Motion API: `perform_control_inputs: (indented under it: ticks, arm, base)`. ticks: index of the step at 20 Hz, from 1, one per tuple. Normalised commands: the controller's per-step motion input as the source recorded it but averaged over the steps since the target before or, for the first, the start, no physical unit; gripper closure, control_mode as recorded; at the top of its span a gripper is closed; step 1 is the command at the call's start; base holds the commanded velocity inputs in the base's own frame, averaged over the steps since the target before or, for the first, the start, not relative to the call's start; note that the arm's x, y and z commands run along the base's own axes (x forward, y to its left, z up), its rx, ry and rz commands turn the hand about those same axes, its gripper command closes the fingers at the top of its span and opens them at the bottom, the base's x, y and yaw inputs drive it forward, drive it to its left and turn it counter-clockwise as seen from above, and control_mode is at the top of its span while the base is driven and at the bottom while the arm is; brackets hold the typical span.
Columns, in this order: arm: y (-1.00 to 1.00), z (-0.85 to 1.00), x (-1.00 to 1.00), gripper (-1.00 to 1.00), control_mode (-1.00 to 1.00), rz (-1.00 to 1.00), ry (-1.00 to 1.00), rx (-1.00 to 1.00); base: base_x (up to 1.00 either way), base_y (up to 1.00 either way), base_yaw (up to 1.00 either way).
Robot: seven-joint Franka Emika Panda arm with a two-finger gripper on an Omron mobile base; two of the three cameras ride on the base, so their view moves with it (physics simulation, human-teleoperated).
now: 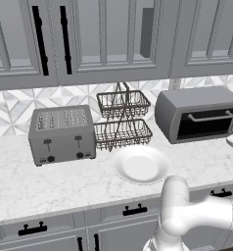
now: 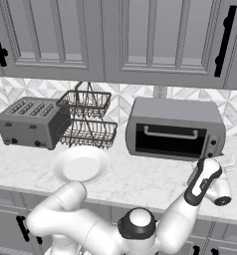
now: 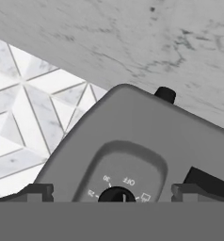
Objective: Pick up the kebab skewer and baguette bread, and place them inside the toaster oven. Close the toaster oven door and start by setting the timer.
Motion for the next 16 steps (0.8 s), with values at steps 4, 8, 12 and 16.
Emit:
perform_control_inputs:
  ticks: [4,8,12,16]
  arm:
    - [0.0,0.0,0.0,-1.0,-1.0,0.0,-0.04,0.0]
    - [0.01,0.0,0.0,-1.0,-1.0,-0.01,-0.01,0.0]
    - [0.07,0.0,0.0,1.0,-1.0,-0.02,0.0,-0.01]
    - [0.0,0.0,0.0,1.0,-1.0,-0.03,0.0,-0.01]
  base:
    - [0.0,0.0,0.0]
    - [0.0,0.0,0.0]
    - [0.0,0.0,0.0]
    - [0.0,0.0,0.0]
